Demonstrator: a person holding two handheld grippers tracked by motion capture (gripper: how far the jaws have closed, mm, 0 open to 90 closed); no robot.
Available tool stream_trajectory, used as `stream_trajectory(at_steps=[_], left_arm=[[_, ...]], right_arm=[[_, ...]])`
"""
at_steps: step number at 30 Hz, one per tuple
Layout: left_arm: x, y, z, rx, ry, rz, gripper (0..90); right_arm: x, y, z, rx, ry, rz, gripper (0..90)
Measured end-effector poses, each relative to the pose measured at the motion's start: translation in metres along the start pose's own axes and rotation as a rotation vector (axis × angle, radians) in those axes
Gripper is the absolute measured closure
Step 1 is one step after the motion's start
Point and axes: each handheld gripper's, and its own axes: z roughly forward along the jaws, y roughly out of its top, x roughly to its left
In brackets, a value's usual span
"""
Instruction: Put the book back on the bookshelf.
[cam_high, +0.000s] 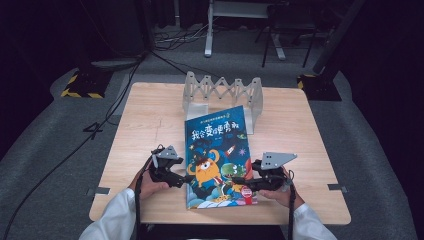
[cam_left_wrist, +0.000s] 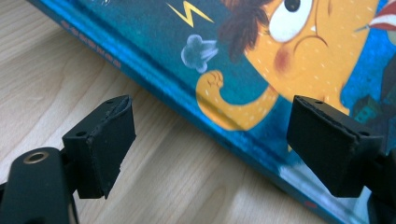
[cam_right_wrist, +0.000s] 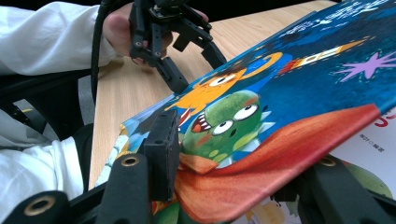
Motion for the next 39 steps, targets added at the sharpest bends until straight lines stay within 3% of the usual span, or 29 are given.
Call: stream_trajectory(at_steps=[5, 6, 12, 18, 22, 26, 29, 32, 33, 35, 39], left_arm=[[0.003, 0.005, 0.000, -0.018, -0.036, -0.002, 15.5], [0.007, 0.007, 0.002, -0.029, -0.065, -0.024, 15.3], [0.010, 0.012, 0.007, -0.022, -0.101, -0.021, 10.5], [0.018, 0.016, 0.013, -0.049, -0.162, -0.073, 8.6], [0.019, 0.020, 0.014, -0.053, -0.178, -0.068, 6.7], [0.017, 0.020, 0.008, -0.102, -0.164, -0.056, 11.3], [0.013, 0.021, -0.001, -0.158, -0.127, -0.007, 18.1], [0.007, 0.024, -0.009, -0.203, -0.082, 0.038, 23.9], [0.007, 0.024, -0.009, -0.203, -0.082, 0.038, 25.9], [0.000, 0.026, -0.015, -0.222, -0.044, 0.086, 28.4], [-0.008, 0.028, -0.021, -0.248, -0.015, 0.120, 30.9]], right_arm=[[0.004, 0.002, -0.001, -0.009, -0.005, -0.039, 53.9], [0.005, 0.002, -0.001, -0.011, -0.005, -0.045, 53.9], [0.003, 0.000, -0.002, -0.017, 0.000, -0.047, 53.9], [0.003, -0.001, -0.002, -0.027, 0.009, -0.062, 53.9], [0.005, -0.001, -0.003, -0.027, 0.009, -0.077, 53.9], [0.004, -0.002, -0.005, -0.025, 0.021, -0.071, 54.8], [0.004, -0.003, -0.007, -0.014, 0.039, -0.076, 56.4], [0.003, -0.003, -0.010, 0.009, 0.014, -0.069, 56.9], [0.003, -0.003, -0.010, 0.009, 0.014, -0.069, 56.9], [0.001, -0.003, -0.014, 0.018, 0.001, -0.072, 57.5], [0.000, -0.004, -0.017, 0.027, 0.002, -0.070, 58.7]])
